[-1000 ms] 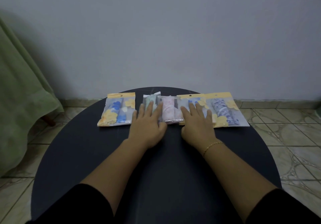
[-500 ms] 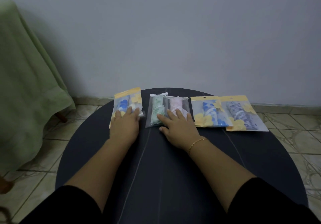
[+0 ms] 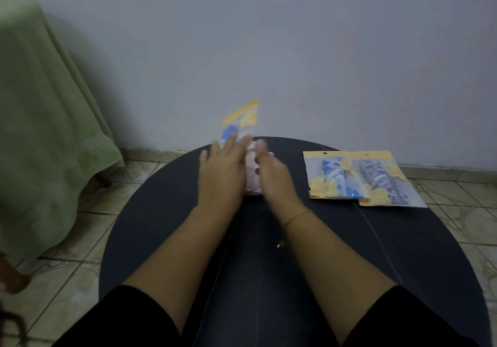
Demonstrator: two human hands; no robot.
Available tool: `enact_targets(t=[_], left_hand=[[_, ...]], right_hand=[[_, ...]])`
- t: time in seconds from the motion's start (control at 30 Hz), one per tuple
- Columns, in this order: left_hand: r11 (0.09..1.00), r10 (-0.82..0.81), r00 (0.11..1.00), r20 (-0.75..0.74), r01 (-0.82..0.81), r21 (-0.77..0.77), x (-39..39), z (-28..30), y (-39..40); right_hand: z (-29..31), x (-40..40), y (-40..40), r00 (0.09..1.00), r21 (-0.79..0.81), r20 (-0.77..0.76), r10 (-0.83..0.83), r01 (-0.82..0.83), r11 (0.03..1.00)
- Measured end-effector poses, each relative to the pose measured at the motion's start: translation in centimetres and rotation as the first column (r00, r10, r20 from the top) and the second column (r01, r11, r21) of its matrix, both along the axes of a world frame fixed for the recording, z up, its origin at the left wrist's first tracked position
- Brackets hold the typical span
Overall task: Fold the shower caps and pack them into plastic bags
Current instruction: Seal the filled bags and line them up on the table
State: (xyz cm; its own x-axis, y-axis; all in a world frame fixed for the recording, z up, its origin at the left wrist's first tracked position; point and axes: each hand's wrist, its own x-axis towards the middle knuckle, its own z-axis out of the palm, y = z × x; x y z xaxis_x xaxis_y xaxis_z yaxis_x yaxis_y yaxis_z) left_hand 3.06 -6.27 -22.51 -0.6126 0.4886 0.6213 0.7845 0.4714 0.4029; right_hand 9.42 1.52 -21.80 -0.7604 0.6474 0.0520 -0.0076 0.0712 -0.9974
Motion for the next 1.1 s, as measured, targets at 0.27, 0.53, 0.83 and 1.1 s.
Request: enact_targets(t=[0.27,0.53,0.83,1.1], left_hand=[[0.92,-0.248,0.964,0.093,0.265,-0.288,4.0,-1.6,5.3],[0.866,0.086,0.981,0.175,0.013,-0.5,1.1,-3.3,3.8],[0.808,0.149,0.972,0.18,-0.015,-0.589,-1.7,-4.2,1.4],[0.839,0.184,0.977,0.105,-0.1,-0.535,-1.6,-3.6,0.8]], right_hand=[[1.2,3.7,6.6,0.985,-0.193,0.096,-0.143,0.16,0.968],[0.2,4.5,9.1,0.927,-0.091,0.222,-0.301,0.328,0.94],[-0.3,4.1,8.8,0.822,0.285,0.395,-0.41,0.314,0.905],[-1.7,3.8,6.4,0.688,0.822,0.421,-0.591,-0.015,0.569]])
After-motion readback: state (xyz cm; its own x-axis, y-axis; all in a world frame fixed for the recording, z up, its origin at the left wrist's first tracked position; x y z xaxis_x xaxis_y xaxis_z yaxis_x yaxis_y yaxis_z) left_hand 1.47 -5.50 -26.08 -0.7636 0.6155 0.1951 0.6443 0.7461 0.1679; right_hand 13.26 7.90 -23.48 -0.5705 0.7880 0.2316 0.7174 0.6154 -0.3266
